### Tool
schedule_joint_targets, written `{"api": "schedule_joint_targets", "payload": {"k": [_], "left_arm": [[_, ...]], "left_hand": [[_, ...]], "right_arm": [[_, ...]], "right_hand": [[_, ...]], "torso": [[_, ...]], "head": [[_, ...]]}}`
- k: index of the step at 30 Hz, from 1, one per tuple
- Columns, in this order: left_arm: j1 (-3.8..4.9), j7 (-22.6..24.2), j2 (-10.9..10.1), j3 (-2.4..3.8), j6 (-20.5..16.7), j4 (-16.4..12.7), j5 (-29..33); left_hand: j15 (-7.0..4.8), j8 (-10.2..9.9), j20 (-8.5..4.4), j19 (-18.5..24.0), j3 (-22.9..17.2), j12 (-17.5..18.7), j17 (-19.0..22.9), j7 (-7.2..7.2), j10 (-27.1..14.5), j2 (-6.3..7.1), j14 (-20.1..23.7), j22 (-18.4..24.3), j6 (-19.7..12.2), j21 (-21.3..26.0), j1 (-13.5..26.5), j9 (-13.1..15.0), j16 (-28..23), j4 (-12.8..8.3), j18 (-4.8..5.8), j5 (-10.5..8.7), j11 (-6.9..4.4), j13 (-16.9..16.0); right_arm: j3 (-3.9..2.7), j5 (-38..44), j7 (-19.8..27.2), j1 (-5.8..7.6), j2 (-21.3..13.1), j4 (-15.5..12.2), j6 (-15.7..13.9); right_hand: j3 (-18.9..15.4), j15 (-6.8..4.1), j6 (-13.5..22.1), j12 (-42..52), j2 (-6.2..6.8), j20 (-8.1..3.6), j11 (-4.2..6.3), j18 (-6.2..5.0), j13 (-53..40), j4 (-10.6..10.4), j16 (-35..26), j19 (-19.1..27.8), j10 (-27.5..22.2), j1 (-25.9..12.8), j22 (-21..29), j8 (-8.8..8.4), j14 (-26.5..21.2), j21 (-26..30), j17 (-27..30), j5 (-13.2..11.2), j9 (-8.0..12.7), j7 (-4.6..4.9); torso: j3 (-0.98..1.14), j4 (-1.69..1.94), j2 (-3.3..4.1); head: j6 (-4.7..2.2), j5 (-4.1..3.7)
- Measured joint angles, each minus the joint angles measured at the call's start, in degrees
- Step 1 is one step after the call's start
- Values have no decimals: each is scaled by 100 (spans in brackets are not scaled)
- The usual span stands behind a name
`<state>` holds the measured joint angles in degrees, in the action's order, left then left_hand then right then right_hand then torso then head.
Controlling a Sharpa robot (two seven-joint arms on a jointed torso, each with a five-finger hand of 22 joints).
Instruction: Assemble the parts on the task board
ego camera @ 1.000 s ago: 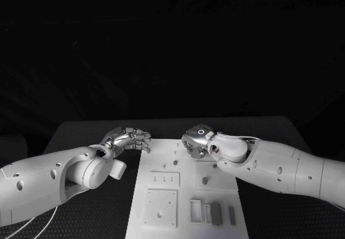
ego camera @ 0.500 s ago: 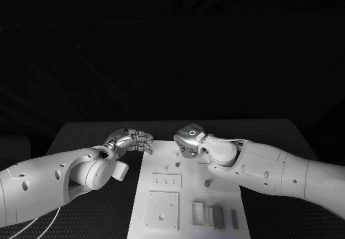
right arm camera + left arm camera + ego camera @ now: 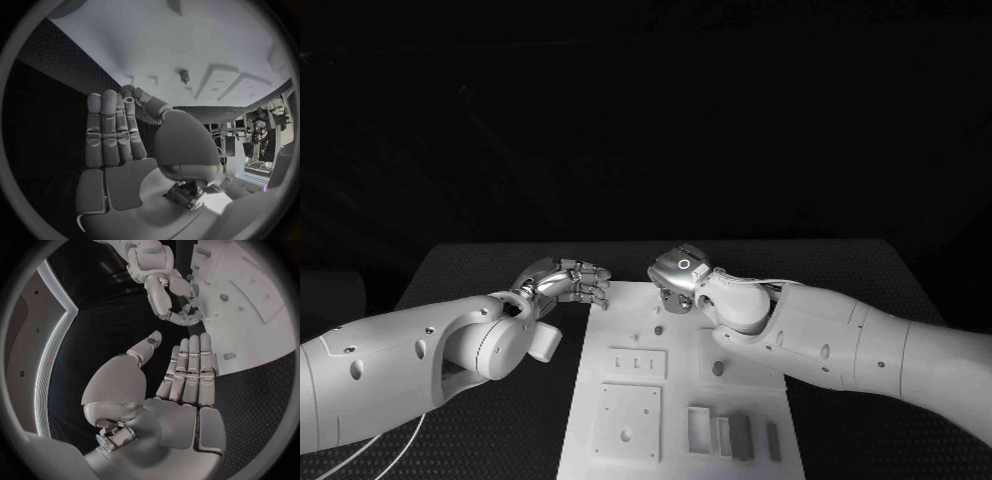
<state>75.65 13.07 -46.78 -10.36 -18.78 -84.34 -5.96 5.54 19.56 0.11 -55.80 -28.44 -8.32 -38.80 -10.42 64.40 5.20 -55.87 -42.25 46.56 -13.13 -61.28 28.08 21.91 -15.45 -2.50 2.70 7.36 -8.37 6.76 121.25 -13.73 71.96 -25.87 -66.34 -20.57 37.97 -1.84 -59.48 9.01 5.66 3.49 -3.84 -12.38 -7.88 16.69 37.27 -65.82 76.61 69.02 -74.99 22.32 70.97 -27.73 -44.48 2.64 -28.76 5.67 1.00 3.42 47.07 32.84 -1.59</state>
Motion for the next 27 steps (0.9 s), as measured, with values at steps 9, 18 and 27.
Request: {"api": "schedule_joint_targets", "payload": {"k": [9,18,27], "left_arm": [[32,-1,-20,7,0,-32,3],[41,-2,-11,8,0,-29,4],[42,-3,17,8,0,-9,5]], "left_hand": [[0,-9,0,0,12,0,-5,0,0,0,0,0,0,0,0,0,0,12,1,0,0,0],[0,-9,0,0,12,0,-4,0,0,0,0,1,0,0,0,1,0,12,2,0,0,0],[0,-9,0,0,12,0,-13,0,0,0,0,1,0,0,0,1,-22,12,3,0,0,0]], "right_arm": [[3,6,-12,-4,55,54,-9],[7,-10,-3,-6,76,112,-18],[4,-49,19,-7,131,174,-65]], "right_hand": [[-1,0,0,-1,10,1,9,0,0,1,0,-1,8,-10,1,-1,21,-1,-4,-6,0,0],[-1,-20,0,-2,45,2,9,-1,0,2,-1,-2,48,-46,2,-1,56,-2,-9,6,-7,0],[40,-44,1,-6,45,-19,7,0,0,8,-1,23,50,-46,2,-3,47,-23,-9,7,-9,1]], "torso": [[-3,37,38],[-6,50,58],[-10,46,67]], "head": [[20,12],[52,32],[85,52]]}}
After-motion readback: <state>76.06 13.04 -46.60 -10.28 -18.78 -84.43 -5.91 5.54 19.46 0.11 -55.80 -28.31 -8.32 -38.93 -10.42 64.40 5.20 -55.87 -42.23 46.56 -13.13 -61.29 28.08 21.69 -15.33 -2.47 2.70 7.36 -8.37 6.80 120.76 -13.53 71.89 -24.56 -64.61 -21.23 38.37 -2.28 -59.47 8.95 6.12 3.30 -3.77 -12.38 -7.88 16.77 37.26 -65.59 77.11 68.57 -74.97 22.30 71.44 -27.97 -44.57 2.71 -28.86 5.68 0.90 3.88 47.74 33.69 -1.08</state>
